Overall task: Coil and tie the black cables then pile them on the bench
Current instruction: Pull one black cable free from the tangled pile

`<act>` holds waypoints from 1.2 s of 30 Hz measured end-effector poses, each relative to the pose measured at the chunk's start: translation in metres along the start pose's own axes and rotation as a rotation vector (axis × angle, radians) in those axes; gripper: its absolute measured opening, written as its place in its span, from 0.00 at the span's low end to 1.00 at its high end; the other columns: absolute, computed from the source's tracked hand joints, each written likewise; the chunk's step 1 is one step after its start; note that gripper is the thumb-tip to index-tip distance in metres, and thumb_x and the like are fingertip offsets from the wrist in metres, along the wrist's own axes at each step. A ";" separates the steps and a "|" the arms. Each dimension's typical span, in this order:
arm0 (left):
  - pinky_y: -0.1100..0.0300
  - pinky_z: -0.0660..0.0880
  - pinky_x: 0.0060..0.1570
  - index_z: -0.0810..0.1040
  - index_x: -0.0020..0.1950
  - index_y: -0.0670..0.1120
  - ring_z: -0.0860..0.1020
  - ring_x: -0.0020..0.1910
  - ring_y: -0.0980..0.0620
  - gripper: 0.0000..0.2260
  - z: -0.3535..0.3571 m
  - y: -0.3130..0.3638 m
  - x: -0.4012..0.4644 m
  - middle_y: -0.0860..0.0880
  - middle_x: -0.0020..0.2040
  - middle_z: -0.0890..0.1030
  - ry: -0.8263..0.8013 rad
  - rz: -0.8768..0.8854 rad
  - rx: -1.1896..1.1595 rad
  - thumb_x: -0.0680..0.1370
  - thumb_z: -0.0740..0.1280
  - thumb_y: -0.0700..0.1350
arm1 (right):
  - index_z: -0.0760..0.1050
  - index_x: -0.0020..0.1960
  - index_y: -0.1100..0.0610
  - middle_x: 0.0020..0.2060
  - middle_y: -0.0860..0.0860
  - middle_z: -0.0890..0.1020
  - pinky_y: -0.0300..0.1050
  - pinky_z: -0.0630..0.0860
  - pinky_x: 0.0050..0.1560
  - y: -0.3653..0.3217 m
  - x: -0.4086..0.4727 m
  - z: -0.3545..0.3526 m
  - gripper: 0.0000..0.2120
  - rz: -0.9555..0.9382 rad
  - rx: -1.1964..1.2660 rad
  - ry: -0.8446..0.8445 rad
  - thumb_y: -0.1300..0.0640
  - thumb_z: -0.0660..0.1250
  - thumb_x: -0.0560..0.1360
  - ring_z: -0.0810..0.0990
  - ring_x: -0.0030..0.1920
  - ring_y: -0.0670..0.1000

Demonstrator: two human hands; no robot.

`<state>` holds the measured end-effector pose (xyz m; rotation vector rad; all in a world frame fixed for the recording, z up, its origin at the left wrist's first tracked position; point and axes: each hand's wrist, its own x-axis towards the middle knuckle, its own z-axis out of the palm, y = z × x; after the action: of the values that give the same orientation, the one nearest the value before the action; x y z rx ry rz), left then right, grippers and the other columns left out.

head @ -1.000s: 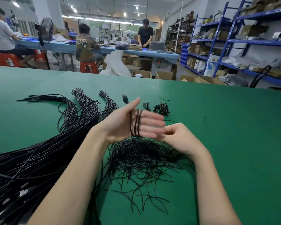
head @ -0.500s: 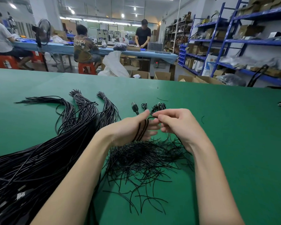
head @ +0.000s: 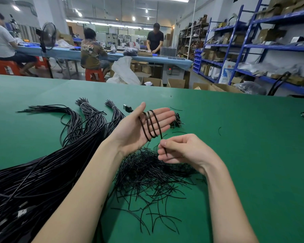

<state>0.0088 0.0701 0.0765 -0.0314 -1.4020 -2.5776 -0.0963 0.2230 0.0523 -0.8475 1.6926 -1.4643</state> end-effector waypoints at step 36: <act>0.63 0.70 0.36 0.70 0.41 0.45 0.66 0.29 0.55 0.13 0.011 -0.023 -0.004 0.54 0.28 0.60 -0.213 -0.225 0.359 0.83 0.59 0.48 | 0.79 0.39 0.57 0.25 0.45 0.79 0.54 0.81 0.50 -0.016 0.006 0.010 0.19 -0.311 -0.225 0.418 0.41 0.72 0.76 0.80 0.27 0.45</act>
<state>0.0076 0.0923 0.0627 -0.1010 -2.0365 -2.5080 -0.0904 0.2101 0.0671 -1.0120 2.1396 -1.7766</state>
